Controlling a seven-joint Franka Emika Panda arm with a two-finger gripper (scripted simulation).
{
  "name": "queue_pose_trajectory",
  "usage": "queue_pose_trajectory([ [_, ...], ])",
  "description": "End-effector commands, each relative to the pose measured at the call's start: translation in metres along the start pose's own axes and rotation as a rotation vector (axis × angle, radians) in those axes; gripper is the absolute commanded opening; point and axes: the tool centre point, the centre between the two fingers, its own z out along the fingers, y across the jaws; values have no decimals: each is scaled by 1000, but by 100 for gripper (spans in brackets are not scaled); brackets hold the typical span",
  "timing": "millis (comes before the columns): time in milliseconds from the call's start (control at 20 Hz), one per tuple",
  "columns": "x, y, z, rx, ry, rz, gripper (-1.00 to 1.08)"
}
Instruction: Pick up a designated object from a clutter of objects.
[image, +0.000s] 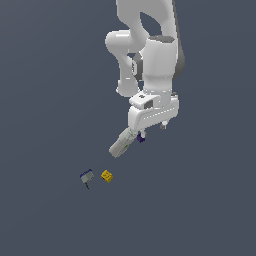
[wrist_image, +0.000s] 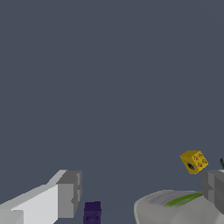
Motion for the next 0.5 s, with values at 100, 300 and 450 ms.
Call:
queue_pose_trajectory([
  [100,-16,-6,2,4,-11,4,100],
  [300,-30,-11,21,20,-46,8,100],
  [450,-46,-17,42,37,-84,12,100],
])
